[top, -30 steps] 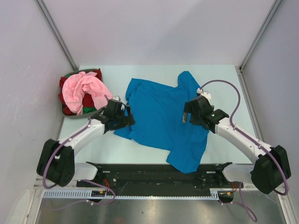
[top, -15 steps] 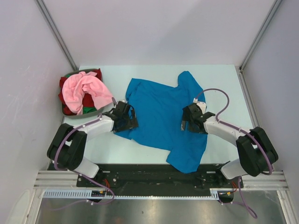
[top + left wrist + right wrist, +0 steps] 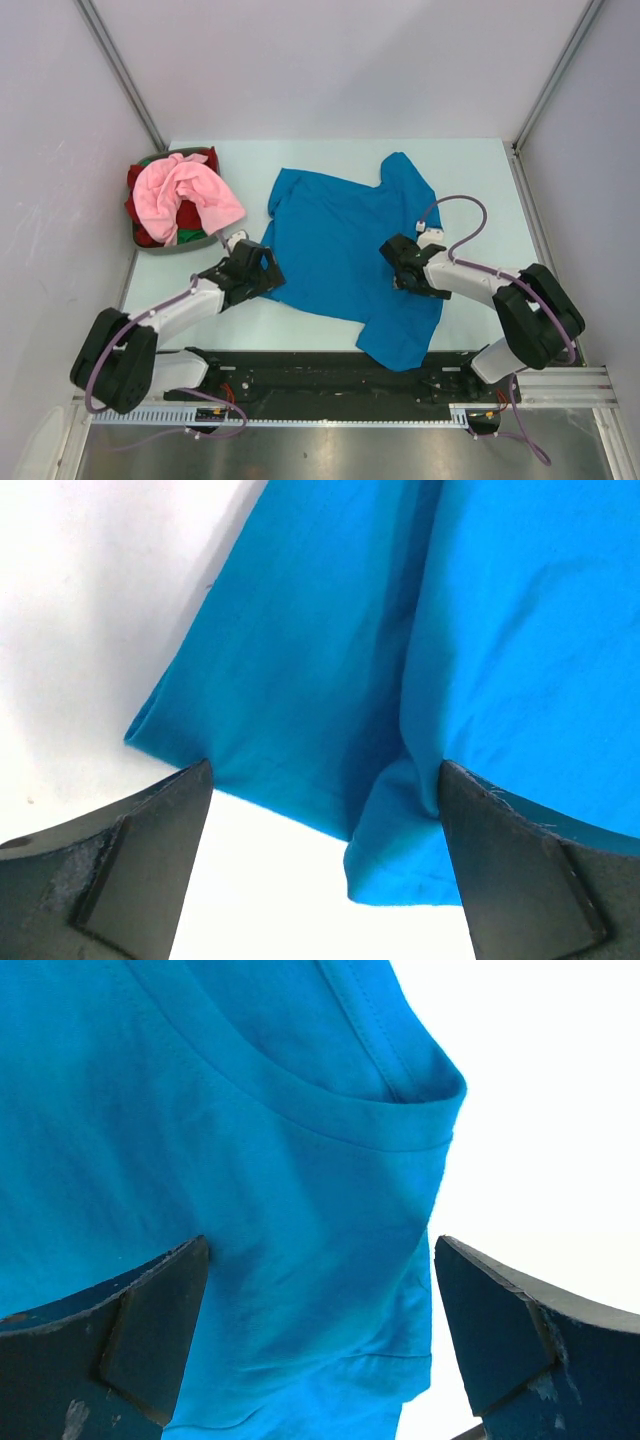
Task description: Fold and stack the t-shirts
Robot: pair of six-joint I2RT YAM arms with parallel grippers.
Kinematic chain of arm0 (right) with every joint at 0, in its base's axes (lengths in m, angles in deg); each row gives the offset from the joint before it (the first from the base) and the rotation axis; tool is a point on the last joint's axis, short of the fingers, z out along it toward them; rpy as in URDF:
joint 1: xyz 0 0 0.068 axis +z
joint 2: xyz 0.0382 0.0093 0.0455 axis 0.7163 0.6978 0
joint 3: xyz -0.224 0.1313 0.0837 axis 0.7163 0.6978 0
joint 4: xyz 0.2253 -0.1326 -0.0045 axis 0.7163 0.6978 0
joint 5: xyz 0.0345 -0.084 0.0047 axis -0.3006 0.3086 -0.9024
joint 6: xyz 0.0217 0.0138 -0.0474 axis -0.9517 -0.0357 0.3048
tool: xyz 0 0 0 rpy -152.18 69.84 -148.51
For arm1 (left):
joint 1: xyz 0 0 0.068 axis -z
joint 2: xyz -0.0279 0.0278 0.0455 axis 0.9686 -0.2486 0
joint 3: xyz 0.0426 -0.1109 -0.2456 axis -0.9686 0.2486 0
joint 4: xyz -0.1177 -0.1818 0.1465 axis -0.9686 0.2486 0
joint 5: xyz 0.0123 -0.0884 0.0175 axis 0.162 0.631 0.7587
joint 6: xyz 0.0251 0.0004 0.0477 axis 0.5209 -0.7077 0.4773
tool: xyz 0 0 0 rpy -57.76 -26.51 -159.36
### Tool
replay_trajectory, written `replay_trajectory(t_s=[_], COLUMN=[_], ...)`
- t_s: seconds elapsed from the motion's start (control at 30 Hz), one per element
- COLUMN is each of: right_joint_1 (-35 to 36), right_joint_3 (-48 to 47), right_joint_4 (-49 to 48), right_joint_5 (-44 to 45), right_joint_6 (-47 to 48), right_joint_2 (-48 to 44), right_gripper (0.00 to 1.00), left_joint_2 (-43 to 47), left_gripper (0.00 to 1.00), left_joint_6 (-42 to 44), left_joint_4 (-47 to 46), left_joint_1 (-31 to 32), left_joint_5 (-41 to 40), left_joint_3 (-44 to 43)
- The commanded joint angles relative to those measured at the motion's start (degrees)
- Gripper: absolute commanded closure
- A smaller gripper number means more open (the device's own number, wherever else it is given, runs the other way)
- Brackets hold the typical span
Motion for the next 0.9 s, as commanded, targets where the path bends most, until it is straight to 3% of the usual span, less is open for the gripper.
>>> replay_trajectory(t_s=[0.0, 0.33, 0.43, 0.53, 0.67, 0.87], right_joint_1=[1.1, 1.98, 5.22, 7.94, 9.36, 13.84], right_joint_3=[0.42, 0.16, -1.15, -3.35, -6.42, -8.27], right_joint_4=[7.69, 18.33, 20.0, 18.08, 8.61, -13.61], right_joint_5=[7.12, 10.64, 13.1, 12.67, 5.48, -18.51], right_joint_6=[-6.37, -17.44, -19.04, -14.31, -3.94, 11.63], right_joint_2=[2.4, -0.14, -6.54, -14.25, -20.79, -20.64], right_gripper=[0.01, 0.0, 0.0, 0.0, 0.0, 0.0], left_joint_2=[4.03, 16.33, 21.87, 25.22, 23.13, 20.39], left_gripper=[0.0, 0.0, 0.0, 0.0, 0.0, 0.0], left_joint_6=[-6.59, -13.71, -14.25, -12.41, -11.17, -12.05], left_joint_4=[8.37, 16.8, 21.9, 25.77, 30.16, 33.33], left_joint_1=[0.55, 3.87, 5.55, 5.73, 5.73, 5.73], left_joint_5=[-0.16, -3.85, -6.05, -7.19, -9.65, -12.89], left_joint_3=[6.63, 10.77, 6.82, 0.85, -6.88, -12.68])
